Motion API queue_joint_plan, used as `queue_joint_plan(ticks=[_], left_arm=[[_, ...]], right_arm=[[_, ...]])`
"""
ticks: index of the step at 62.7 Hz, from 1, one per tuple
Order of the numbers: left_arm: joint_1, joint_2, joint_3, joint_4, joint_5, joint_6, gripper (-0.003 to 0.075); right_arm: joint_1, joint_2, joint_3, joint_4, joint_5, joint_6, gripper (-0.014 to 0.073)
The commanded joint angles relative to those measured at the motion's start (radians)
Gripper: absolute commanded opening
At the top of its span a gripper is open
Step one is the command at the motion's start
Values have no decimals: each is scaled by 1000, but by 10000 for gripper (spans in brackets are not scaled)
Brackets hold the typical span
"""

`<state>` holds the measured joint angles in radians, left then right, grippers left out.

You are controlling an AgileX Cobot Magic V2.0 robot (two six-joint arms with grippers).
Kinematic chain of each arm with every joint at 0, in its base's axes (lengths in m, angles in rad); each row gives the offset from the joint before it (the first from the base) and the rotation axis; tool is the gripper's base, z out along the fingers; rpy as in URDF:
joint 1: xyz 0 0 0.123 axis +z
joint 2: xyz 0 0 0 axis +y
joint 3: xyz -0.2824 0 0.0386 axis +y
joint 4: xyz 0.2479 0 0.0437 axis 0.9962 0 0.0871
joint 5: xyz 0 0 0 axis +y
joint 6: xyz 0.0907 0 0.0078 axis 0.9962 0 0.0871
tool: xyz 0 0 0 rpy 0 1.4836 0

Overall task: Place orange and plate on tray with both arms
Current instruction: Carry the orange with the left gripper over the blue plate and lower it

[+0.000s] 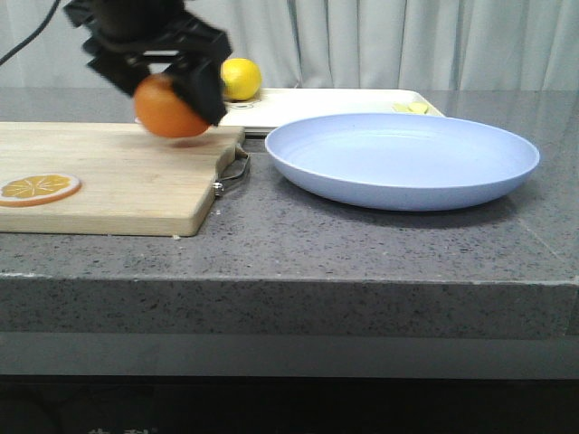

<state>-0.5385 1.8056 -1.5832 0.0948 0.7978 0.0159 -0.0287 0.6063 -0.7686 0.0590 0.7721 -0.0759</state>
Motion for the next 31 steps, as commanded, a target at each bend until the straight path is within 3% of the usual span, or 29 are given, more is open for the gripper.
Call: queue_joint_plan(ticks=[1, 31], left_arm=[[-52, -51, -89, -6, -46, -1, 389], [-242, 155, -428, -4, 56, -1, 391]], right_arm=[[-8, 8, -35, -1, -67, -10, 589], [-8, 8, -35, -1, -67, -10, 589]])
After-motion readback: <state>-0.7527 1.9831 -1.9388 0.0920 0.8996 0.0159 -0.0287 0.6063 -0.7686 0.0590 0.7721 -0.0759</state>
